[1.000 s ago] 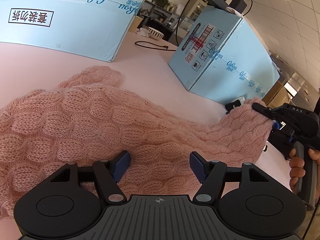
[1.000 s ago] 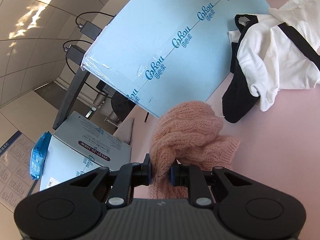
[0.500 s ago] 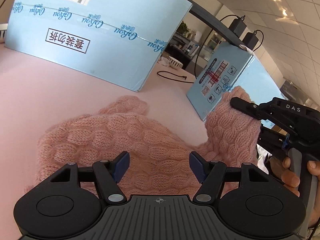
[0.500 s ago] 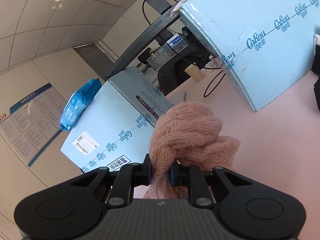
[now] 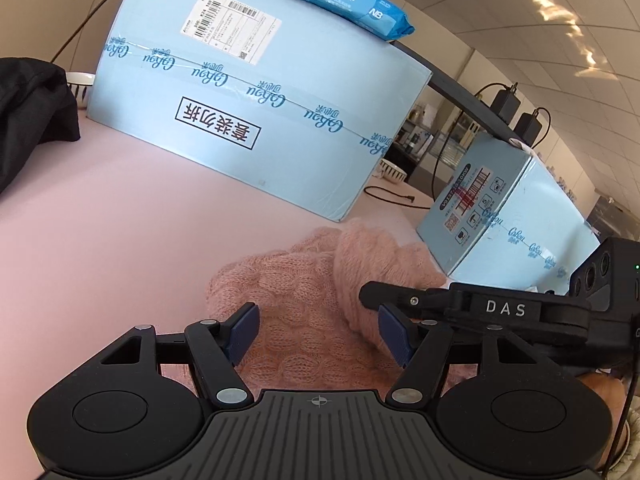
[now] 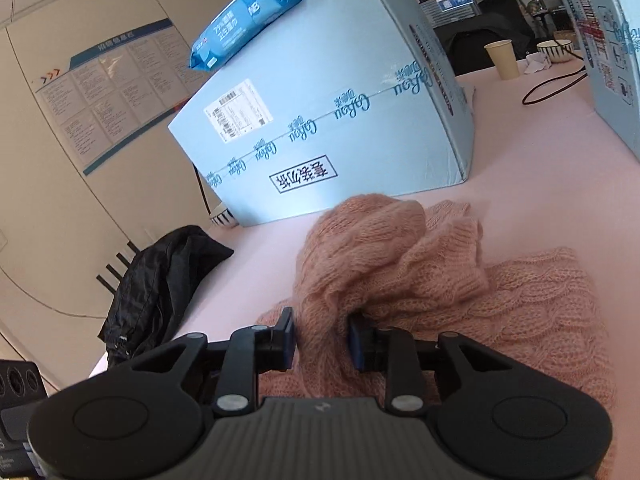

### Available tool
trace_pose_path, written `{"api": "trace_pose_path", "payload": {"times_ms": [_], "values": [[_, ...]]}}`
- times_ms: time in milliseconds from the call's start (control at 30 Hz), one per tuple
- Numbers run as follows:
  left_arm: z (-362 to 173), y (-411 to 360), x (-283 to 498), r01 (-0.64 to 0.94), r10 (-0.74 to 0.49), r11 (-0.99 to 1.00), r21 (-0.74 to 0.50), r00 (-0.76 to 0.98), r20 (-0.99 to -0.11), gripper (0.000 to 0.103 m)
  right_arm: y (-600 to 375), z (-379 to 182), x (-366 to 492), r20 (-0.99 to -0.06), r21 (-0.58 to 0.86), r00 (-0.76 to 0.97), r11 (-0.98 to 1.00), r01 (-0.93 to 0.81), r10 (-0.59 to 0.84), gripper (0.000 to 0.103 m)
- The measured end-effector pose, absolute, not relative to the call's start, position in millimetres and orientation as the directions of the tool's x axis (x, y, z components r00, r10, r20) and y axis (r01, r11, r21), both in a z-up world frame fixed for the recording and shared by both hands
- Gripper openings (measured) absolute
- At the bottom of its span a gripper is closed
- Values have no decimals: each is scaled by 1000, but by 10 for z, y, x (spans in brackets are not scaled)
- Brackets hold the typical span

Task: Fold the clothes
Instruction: 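Lift the sweater end with the right gripper and fold it over the body, then open the right gripper and release the folded sweater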

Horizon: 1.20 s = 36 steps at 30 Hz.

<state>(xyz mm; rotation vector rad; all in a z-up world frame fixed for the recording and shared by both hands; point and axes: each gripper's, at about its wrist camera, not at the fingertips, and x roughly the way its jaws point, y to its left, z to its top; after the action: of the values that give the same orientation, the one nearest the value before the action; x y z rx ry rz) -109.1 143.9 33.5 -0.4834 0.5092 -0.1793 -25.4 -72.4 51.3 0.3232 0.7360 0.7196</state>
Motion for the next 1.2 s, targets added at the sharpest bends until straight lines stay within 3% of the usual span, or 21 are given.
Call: {"api": "trace_pose_path", "payload": {"times_ms": [67,133,267,433,533,633,733,933,1100,1200], "values": [[331,1490,-1102,34,-278,862,-506,866,-415,66,-651,448,-250,-520,503,488,714,-488,701,63],[342,1531,-1123,28,-272,854,-520,876,-398,67,-615,424,-259,-520,509,471,701,-500,713,76],[412,1591,-1221,51,-265,842,-538,906,-329,67,-601,493,-297,-511,515,449,680,-522,732,86],[523,1436,-1392,132,-275,878,-460,926,-260,67,-651,718,-272,-454,515,446,636,-575,771,86],[552,1321,-1368,188,-333,874,-449,903,-270,67,-709,894,-356,-442,415,539,697,-585,717,86],[585,1118,-1329,244,-350,900,-362,898,-266,67,-859,1013,-476,-402,340,635,751,-566,660,86],[604,946,-1269,311,-401,894,-324,876,-266,67,-1031,1087,-547,-385,341,621,731,-591,682,90],[584,670,-1258,427,-503,857,-290,815,-286,67,-1014,1078,-329,-458,480,445,635,-605,770,95],[568,597,-1299,401,-467,881,-253,823,-322,65,-539,1076,-196,-569,464,336,631,-622,750,92],[539,703,-1232,410,-518,846,-342,784,-342,66,-321,1095,-223,-608,420,313,629,-654,730,93]]}}
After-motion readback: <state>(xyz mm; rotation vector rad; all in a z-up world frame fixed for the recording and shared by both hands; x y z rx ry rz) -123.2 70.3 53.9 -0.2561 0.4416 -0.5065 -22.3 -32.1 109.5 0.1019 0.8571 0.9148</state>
